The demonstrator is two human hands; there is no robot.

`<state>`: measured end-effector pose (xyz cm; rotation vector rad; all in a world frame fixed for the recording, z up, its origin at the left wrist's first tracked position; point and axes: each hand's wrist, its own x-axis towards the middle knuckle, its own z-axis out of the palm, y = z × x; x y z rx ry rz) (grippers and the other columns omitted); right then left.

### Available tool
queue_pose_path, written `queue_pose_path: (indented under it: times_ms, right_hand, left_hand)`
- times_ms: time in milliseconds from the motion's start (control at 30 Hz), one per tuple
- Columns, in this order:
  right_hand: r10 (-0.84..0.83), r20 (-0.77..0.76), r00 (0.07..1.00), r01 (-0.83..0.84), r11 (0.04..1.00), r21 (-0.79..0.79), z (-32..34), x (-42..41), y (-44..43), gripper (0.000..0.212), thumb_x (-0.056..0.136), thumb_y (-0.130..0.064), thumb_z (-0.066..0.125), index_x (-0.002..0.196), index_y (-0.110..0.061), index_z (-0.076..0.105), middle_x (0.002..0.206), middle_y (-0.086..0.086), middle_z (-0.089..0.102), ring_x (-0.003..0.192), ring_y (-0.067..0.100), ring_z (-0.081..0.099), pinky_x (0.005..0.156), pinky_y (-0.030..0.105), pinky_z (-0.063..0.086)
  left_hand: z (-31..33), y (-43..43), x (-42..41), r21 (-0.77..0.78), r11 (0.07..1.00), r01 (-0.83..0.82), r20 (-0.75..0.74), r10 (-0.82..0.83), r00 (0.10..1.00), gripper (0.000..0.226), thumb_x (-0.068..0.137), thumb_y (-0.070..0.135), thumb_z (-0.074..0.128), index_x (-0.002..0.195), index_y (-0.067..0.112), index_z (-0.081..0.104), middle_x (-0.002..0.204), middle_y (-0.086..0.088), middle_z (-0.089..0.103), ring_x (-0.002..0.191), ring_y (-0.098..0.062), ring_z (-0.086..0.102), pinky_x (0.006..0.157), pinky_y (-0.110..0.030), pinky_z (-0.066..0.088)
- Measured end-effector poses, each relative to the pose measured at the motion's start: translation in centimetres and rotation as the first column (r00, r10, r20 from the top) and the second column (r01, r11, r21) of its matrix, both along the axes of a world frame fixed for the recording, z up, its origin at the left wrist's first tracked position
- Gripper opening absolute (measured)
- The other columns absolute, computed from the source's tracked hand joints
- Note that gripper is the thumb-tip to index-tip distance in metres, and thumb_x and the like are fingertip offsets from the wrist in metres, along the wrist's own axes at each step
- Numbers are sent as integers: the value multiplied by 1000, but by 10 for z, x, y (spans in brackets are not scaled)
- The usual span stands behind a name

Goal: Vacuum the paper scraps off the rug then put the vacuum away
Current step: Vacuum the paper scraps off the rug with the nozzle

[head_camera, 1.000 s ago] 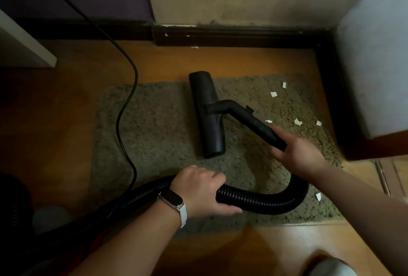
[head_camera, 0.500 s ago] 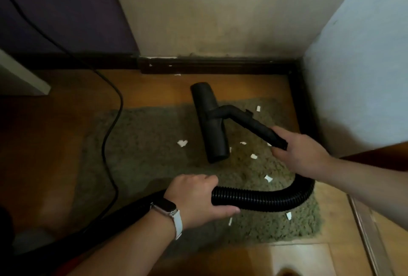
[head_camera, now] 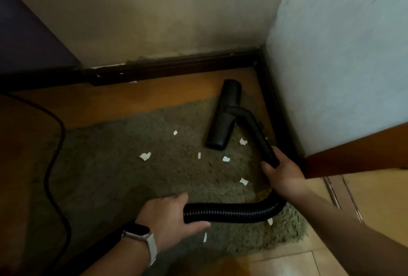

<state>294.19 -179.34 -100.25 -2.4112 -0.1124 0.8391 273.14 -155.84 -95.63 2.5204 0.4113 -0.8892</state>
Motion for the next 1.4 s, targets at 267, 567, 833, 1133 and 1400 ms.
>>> queue_pose_path:
  times_ms: [267,567,833,1133,1400]
  right_hand:
    - [152,11,988,-152,987,-47,-2,-3,25,57,95,-43,58,144,-54,30,90,-14,61,77,8,64,69,33,55]
    - [71,95,993,-68,997,-38,0,-16,20,56,95,-42,59,142,-54,32,82,-11,63,60,8,65,49,27,51]
    - [-15,64,998,17,999,-32,-6,-16,-1,56,96,-39,59,145,-49,33,83,-5,65,60,12,67,45,24,48]
    - [231,21,973,-228,969,-91,0,-16,23,56,95,-43,58,143,-52,31,87,-12,63,71,7,65,65,31,56]
    - [400,73,914,-391,913,-116,8,-31,1,60,93,-41,61,145,-50,32,80,-10,62,64,2,61,52,17,44]
  left_hand:
    - [-8,13,-13,53,998,25,60,-28,998,83,53,104,21,99,40,46,89,19,54,81,0,55,71,-24,49]
    - [-10,16,-27,34,999,27,126,-31,992,74,58,102,26,94,40,44,86,19,53,80,1,55,71,-22,50]
    - [-13,9,-20,46,995,86,180,-93,979,77,59,99,23,98,37,46,90,17,57,84,-5,59,72,-25,54]
    - [-9,17,-28,6,998,56,155,-57,986,69,58,100,28,92,41,42,84,20,52,77,1,53,67,-20,47]
    - [-10,4,-31,-17,991,130,40,-130,991,74,57,99,31,94,37,44,89,16,56,81,-5,56,66,-25,44]
